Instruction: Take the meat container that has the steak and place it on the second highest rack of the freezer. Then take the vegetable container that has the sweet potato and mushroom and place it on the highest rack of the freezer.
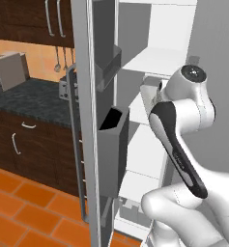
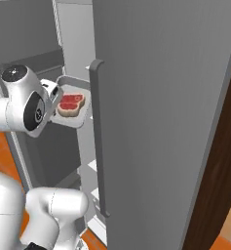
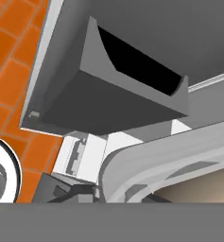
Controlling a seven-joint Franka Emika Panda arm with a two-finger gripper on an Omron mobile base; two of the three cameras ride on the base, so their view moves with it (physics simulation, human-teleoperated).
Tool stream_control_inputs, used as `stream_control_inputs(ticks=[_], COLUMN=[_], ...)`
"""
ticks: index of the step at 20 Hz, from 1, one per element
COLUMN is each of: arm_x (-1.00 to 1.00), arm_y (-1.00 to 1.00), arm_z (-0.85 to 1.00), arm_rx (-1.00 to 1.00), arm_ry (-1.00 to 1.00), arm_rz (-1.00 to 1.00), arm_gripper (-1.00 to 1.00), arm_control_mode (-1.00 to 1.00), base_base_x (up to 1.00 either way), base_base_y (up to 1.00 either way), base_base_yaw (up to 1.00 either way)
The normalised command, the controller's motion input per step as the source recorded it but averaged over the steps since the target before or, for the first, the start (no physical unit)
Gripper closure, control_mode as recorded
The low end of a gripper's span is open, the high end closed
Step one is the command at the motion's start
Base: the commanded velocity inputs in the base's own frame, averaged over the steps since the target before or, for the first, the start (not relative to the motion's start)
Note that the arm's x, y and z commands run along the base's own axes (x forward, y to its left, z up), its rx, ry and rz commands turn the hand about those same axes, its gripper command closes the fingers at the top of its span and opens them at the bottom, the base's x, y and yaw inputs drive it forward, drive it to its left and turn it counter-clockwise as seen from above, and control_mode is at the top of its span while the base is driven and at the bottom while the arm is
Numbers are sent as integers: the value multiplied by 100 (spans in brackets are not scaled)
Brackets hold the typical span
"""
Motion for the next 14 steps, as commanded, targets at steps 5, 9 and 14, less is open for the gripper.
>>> stream_control_inputs(ticks=[5,9,14], arm_x=[45,58,61], arm_y=[1,13,13], arm_z=[8,-8,5], arm_rx=[18,3,0], arm_ry=[4,20,15], arm_rz=[0,0,0], arm_gripper=[100,100,100], arm_control_mode=[-100,-100,-100], base_base_x=[0,0,0], base_base_y=[0,0,0], base_base_yaw=[0,0,0])
